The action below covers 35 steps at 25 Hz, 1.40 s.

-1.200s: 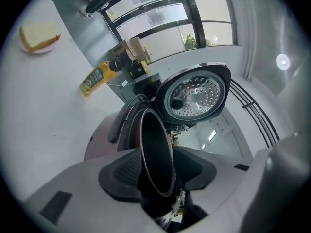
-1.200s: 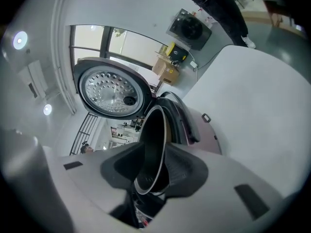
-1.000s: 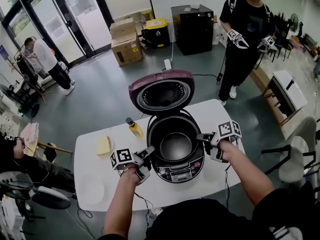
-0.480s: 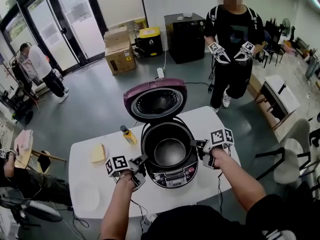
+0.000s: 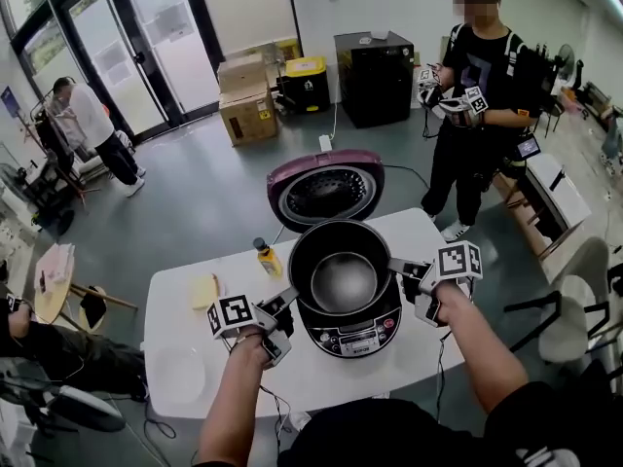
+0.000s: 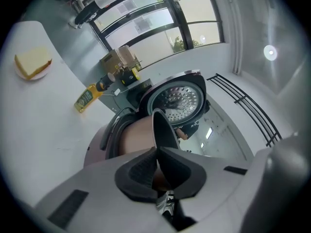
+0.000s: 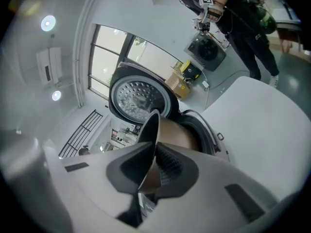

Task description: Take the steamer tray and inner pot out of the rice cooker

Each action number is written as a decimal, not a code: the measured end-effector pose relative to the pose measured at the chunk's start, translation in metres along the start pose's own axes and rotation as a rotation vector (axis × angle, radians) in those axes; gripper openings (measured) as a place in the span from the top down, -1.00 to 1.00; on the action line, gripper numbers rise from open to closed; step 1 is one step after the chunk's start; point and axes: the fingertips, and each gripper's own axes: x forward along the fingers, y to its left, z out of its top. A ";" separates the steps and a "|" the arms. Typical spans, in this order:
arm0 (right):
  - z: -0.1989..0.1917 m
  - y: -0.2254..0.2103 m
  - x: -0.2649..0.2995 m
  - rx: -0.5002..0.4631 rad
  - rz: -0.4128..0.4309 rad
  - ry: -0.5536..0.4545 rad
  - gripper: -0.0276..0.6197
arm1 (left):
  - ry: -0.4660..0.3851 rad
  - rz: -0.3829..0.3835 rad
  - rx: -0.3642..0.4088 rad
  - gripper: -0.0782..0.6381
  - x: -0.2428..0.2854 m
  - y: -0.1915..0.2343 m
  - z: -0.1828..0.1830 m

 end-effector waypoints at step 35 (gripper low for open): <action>-0.135 0.185 0.186 -0.275 0.136 0.171 0.82 | -0.351 0.105 0.096 0.73 -0.278 0.065 0.066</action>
